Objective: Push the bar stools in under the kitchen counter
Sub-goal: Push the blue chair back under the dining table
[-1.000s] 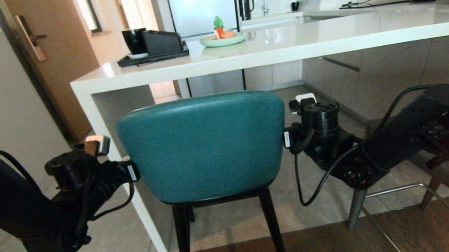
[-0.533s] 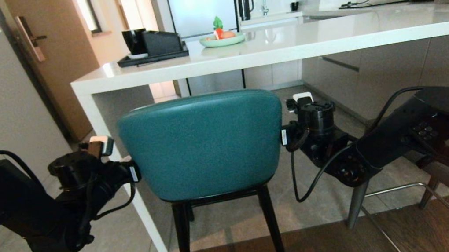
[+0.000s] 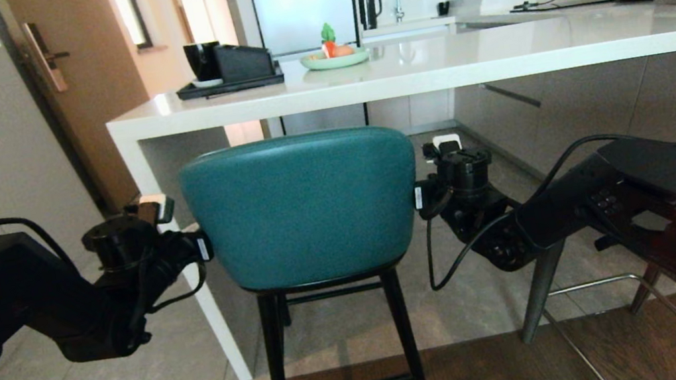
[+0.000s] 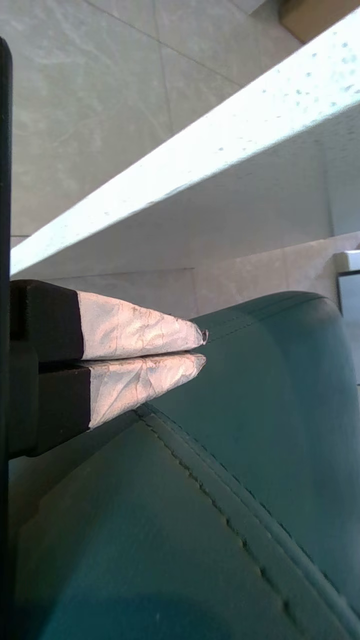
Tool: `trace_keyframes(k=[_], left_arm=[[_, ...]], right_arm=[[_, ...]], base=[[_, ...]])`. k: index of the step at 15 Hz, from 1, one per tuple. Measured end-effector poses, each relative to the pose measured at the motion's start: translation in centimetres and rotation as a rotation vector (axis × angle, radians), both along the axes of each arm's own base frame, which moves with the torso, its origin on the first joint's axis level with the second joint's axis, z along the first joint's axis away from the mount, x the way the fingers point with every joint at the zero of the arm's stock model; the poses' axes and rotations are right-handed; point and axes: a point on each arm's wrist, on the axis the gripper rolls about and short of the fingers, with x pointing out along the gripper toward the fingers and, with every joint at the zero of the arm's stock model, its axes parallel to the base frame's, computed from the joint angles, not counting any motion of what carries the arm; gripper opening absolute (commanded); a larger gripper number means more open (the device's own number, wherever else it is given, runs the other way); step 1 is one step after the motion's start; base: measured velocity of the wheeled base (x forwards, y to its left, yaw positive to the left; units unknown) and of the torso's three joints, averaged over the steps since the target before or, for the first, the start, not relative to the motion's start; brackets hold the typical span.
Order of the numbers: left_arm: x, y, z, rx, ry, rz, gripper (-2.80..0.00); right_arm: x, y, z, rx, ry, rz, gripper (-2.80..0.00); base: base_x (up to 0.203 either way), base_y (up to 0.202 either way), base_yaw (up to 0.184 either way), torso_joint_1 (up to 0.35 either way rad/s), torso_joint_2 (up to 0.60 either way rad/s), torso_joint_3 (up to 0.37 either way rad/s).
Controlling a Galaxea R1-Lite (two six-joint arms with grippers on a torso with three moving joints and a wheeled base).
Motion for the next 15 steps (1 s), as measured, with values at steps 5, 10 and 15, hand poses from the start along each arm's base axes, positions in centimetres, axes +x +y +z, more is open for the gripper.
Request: trace_keyframes(k=[5,10,15], left_arm=[[1.3,0.0,-0.2,-0.002,-0.023,0.002,-2.8],[2.0,0.2,0.5,0.0,-0.046,0.006,-2.8],[3.2,0.1,1.3,-0.003,-0.038,0.01,-2.8]], right_arm=[[1.5,0.5,-0.3,0.006,-0.012,-0.005,-2.8],[3.0,1.1,0.6,0.01,-0.029,-0.003,-2.8],[3.8,1.5,1.4,0.016,-0.052,-0.004,-2.8]], base=[[0.0,0.0,0.0,0.0,0.0,0.0],[0.0,0.0,0.0,0.0,0.0,0.0],[0.0,0.0,0.0,0.0,0.0,0.0]])
